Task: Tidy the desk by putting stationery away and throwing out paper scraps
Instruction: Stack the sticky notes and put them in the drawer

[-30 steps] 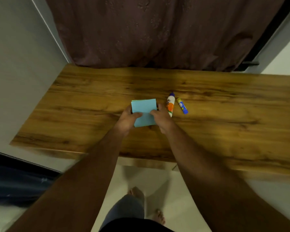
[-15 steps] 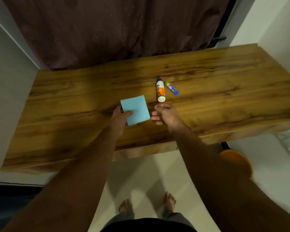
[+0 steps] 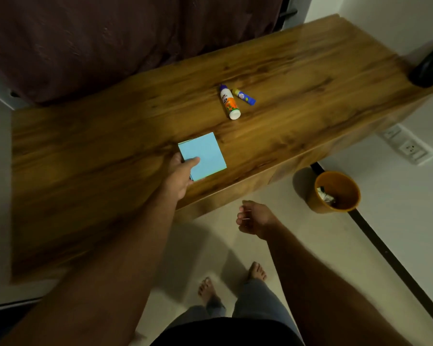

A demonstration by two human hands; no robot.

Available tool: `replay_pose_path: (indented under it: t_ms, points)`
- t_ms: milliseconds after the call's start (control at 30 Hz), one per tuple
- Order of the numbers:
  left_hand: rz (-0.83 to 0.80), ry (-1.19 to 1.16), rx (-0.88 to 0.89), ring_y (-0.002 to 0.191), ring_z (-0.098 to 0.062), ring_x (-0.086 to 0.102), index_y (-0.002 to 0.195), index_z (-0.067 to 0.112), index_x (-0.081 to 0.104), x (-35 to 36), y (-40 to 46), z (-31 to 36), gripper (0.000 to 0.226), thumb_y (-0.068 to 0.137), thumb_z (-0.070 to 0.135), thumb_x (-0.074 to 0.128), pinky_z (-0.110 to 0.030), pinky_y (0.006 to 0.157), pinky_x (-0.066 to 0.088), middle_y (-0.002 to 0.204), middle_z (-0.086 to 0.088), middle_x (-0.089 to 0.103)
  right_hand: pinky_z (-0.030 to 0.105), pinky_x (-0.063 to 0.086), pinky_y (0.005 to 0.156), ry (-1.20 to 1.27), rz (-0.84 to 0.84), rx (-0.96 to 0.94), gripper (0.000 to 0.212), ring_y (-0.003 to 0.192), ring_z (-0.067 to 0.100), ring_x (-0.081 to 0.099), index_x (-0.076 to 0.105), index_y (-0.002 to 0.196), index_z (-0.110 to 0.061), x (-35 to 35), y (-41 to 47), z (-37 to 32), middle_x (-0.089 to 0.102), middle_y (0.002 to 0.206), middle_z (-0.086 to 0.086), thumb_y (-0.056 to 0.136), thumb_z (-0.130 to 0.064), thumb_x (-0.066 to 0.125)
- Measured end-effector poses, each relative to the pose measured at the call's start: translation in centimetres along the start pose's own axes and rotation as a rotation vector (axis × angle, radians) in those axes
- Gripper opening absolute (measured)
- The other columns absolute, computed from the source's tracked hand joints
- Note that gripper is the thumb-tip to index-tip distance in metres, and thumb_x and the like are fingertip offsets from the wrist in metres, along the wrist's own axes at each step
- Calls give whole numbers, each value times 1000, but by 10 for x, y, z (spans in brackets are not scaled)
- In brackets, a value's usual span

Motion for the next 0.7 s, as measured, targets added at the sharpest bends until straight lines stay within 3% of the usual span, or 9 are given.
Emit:
replay_pose_path:
  t_ms: [133,267,367,467,567,700]
  points:
    - [-45,35,13,116,-16,59,134,27,47,0,-3,-5,49,90,22,66,-40,98,50,128,5,60,41,55,74,207,93,76,48,95,33,64,52,120,-3,2,25,29,60,113,21,100,-46,44]
    - [-29,37,11,116,-16,59,134,28,47,-5,2,-11,49,90,22,66,-43,99,50,128,5,61,46,55,89,416,95,105,73,110,39,58,42,138,-6,29,53,29,51,132,22,94,-63,42]
    - [-21,33,13,116,-17,60,134,27,47,-5,7,-13,50,89,22,67,-44,100,49,126,5,62,51,43,103,540,100,109,91,130,42,45,31,148,-13,51,72,24,39,147,20,85,-79,33]
    - [-16,24,18,117,-19,59,134,27,47,-4,9,-13,50,89,21,67,-46,100,49,127,3,62,55,34,109,656,100,103,98,135,38,41,32,150,-20,65,86,18,39,151,13,78,-87,25]
    - [-13,26,28,119,-20,59,136,27,46,-4,9,-19,53,88,22,69,-46,100,49,129,3,61,58,31,110,763,99,115,103,136,36,39,35,148,-25,68,95,19,41,150,7,70,-93,28]
    - [29,51,22,116,-20,60,136,28,45,-9,4,-29,59,83,27,72,-44,99,51,128,3,60,58,32,110,759,68,110,101,136,34,40,30,149,-22,71,91,23,40,151,6,74,-90,30]
Point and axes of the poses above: each hand's wrist, its own y-axis towards the middle knuckle, its own x-axis out of the palm, z = x × y, the point moved 4 cm from there along y, towards the middle knuckle
